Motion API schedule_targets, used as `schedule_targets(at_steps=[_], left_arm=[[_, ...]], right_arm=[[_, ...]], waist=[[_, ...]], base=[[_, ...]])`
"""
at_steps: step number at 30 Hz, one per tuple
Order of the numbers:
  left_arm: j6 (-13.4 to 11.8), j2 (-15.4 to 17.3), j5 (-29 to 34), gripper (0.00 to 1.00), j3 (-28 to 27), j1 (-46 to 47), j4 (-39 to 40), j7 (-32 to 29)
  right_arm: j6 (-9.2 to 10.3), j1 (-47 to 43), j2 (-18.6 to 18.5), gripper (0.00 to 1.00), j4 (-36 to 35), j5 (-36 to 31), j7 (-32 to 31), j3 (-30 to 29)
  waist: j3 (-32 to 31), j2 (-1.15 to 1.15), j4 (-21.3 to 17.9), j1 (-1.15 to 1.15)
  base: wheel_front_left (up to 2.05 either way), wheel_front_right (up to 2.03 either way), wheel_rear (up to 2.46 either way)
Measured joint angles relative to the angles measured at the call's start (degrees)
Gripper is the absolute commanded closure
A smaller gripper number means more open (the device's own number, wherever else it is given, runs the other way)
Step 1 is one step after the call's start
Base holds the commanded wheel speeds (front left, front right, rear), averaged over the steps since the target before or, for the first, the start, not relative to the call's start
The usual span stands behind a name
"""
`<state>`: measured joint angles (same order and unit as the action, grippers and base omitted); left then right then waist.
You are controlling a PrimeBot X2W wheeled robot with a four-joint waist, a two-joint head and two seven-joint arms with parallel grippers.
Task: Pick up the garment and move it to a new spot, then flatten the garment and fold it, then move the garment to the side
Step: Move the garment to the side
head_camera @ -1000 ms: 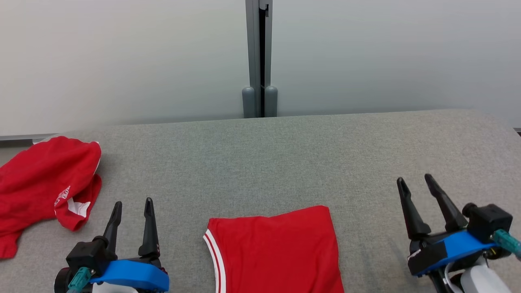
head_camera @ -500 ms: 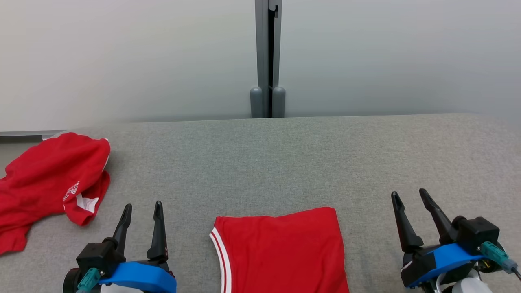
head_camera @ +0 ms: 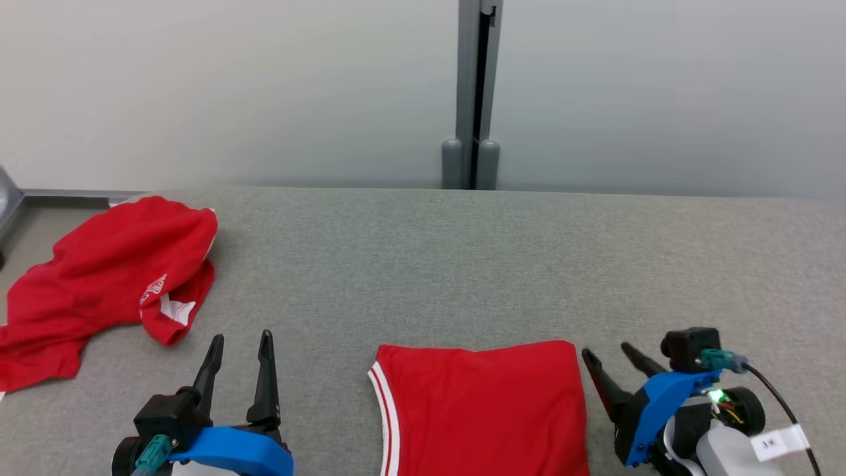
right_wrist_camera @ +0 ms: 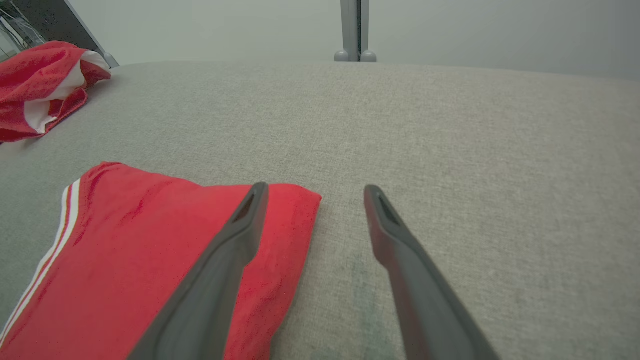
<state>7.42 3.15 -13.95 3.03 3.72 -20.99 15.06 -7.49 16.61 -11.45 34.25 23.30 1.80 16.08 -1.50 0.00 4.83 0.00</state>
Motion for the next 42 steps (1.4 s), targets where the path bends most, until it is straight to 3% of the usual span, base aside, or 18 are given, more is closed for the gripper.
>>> schedule_targets(at_steps=[7,18,19,20,22,32,42], left_arm=[[0.0,-0.07,-0.14,0.0,0.15,0.01,-0.67,0.0],[0.0,-0.07,-0.15,0.0,0.15,0.01,-1.07,0.0],[0.0,-0.08,-0.15,0.0,0.15,0.01,-1.09,0.0],[0.0,-0.07,-0.15,0.0,0.15,0.01,-1.11,0.0],[0.0,-0.07,-0.14,0.0,0.12,0.01,-1.15,0.0],[0.0,0.05,-0.05,0.0,0.14,0.08,-1.09,0.0],[0.0,0.11,-0.02,0.0,2.38,1.05,0.1,0.0]], right_arm=[[0.0,2.25,0.69,0.0,7.15,4.19,-11.95,0.9],[0.0,4.04,2.27,0.0,13.03,7.3,-20.97,1.52],[0.0,4.1,2.4,0.15,13.03,7.33,-20.97,1.65],[0.0,4.15,2.48,0.55,12.94,7.69,-20.9,1.72],[0.0,4.22,2.48,1.0,12.85,8.11,-20.43,1.96],[-0.01,6.17,1.64,1.0,10.84,9.46,-13.27,2.56],[0.0,10.7,-1.49,1.0,10.72,9.64,-7.43,1.36]], waist=[[-0.02,0.0,2.89,0.0],[0.58,0.0,5.25,0.0],[0.64,0.0,5.31,0.0],[0.69,0.0,5.35,0.0],[0.76,0.0,5.31,0.0],[0.94,0.0,2.57,0.0],[2.06,0.0,-5.02,0.0]], base=[[0.0,0.0,0.0],[0.0,0.0,0.0],[0.0,0.0,0.0],[0.0,0.0,0.0],[0.0,0.0,0.0],[0.0,0.0,0.0],[0.0,0.0,0.0]])
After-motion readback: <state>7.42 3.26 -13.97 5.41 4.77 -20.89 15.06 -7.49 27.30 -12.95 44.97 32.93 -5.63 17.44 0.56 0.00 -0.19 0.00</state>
